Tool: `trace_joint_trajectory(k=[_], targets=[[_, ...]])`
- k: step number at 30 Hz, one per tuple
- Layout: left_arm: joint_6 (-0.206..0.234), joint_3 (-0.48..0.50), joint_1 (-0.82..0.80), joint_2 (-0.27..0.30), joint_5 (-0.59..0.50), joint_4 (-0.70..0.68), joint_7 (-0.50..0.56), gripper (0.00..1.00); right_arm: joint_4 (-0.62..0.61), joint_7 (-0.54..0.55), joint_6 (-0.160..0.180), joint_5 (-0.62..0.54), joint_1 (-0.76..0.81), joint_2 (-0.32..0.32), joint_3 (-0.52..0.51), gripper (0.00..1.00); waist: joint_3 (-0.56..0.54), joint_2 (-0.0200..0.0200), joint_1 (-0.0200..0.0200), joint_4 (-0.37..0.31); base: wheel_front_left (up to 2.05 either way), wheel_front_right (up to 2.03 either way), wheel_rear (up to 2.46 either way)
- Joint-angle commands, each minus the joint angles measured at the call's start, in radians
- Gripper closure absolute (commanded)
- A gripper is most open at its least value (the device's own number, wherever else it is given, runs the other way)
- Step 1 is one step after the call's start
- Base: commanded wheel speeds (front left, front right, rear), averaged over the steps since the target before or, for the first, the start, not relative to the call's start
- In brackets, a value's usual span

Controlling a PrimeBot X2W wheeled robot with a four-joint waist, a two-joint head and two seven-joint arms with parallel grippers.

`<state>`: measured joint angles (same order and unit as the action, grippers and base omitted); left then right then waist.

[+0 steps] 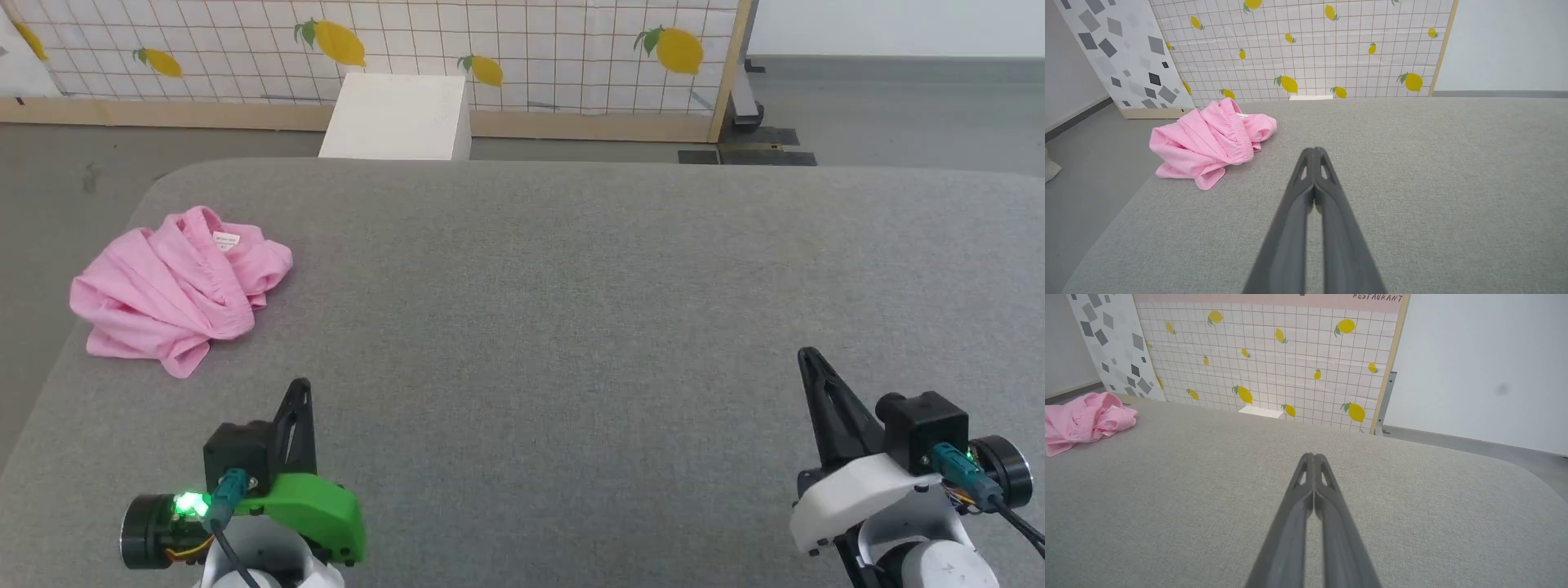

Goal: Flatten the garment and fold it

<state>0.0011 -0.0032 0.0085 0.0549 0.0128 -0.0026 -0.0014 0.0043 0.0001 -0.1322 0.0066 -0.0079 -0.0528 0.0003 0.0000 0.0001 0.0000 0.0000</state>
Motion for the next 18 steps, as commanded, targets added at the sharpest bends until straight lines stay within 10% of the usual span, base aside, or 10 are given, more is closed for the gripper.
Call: trace_joint_trajectory(k=[1, 18], targets=[[-0.001, 0.003, -0.008, -0.005, -0.013, 0.003, 0.001, 1.0, -0.004, 0.0, 0.002, -0.007, 0.008, 0.003, 0.0, 1.0, 0.0, -0.0001, 0.0, 0.0, 0.0, 0.0, 0.0], [-0.001, 0.003, -0.008, -0.005, -0.013, 0.003, 0.001, 1.0, -0.004, 0.0, 0.002, -0.007, 0.008, 0.003, 0.0, 1.0, 0.0, -0.0001, 0.0, 0.0, 0.0, 0.0, 0.0]])
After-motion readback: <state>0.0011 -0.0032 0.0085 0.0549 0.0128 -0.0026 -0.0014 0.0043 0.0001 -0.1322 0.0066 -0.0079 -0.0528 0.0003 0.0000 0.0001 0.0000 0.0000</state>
